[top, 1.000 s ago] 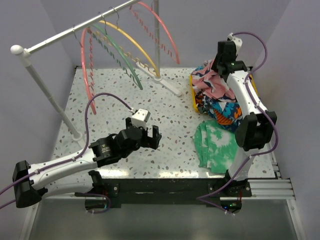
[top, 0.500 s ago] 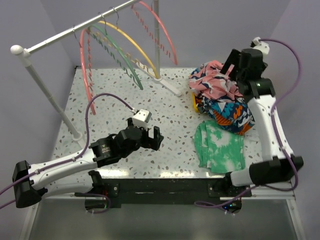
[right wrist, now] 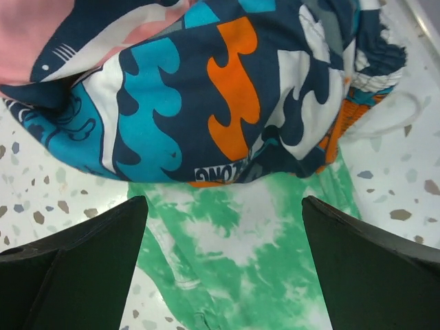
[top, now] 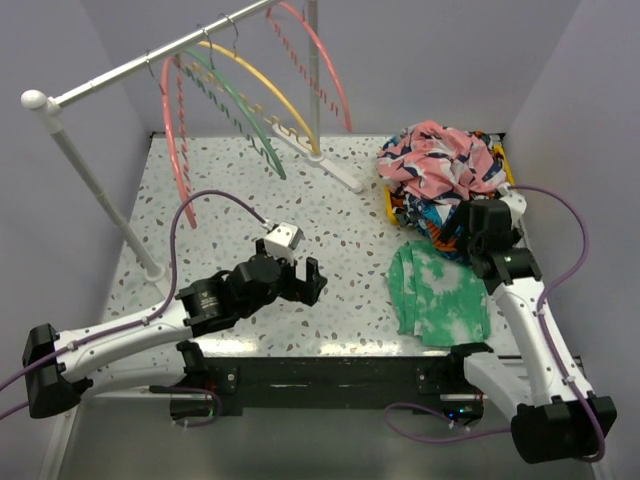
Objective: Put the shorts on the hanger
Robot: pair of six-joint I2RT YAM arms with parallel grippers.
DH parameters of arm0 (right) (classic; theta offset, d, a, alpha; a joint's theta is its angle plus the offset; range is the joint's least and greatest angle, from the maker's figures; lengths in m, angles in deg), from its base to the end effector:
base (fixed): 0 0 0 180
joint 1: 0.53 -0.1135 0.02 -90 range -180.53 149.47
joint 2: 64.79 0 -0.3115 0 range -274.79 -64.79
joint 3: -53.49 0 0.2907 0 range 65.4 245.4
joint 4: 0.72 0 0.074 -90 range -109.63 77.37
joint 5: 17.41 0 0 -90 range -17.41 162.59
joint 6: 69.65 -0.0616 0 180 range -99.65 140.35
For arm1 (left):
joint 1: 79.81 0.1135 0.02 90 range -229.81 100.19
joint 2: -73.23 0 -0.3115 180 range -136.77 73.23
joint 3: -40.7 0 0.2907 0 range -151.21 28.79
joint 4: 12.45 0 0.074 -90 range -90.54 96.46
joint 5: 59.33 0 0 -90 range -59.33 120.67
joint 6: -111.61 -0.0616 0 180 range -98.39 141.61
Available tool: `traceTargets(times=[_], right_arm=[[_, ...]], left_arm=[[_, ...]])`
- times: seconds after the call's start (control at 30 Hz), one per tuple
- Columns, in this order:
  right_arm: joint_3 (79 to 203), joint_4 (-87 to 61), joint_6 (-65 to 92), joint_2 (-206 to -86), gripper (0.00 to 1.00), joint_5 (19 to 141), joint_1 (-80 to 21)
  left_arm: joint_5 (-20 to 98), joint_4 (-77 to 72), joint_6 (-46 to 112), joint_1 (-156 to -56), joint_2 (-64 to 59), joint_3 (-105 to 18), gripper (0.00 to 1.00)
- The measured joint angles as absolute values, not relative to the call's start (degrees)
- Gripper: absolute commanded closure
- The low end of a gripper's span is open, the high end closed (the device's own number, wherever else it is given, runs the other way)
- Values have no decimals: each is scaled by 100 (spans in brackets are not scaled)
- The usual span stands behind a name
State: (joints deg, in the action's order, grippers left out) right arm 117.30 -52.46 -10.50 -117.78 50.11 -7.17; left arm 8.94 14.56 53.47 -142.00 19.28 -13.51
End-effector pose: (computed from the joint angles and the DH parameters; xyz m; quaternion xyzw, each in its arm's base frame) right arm 0.2182 0.0017 0.3311 0.2663 0.8554 -0.0370 0.4427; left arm 0.1343 -0.2057 0.3076 0.1234 0.8330 -0.2674 0.4685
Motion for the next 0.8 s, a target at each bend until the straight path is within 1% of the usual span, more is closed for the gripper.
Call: traceTargets(times=[0.1, 0.13, 0.2, 0.23, 0.3, 0.33, 0.37, 0.47, 0.8], right_arm=[[11481, -4754, -1238, -12119, 1, 5094, -717], [11448, -4525, -1295, -12290, 3, 5113, -717], [11341, -3994, -1387, -12624, 14, 5118, -717], [11299, -3819, -1411, -12736, 32, 5118, -717], [11277, -3533, -1457, -12961, 61, 5100, -717], [11288, -3430, -1459, -13037, 91, 5074, -717], [11339, -3406, -1485, -13096, 100, 5009, -717], [11728, -3675, -1454, -13175, 100, 4834, -717], [14510, -5021, -1013, -12808, 100, 4541, -717]], left_arm=[[948, 1449, 5347, -14200, 1928, -1351, 0], [948, 1451, 5347, -14200, 1935, -1351, 0], [944, 1449, 5347, -14200, 1954, -1351, 0], [944, 1449, 5347, -14200, 1967, -1351, 0], [940, 1447, 5347, -14200, 2002, -1351, 0], [937, 1447, 5349, -14200, 2020, -1351, 0], [933, 1445, 5349, -14200, 2042, -1351, 0], [920, 1429, 5349, -14200, 2074, -1351, 0], [916, 1530, 5331, -14200, 2068, -1382, 0]])
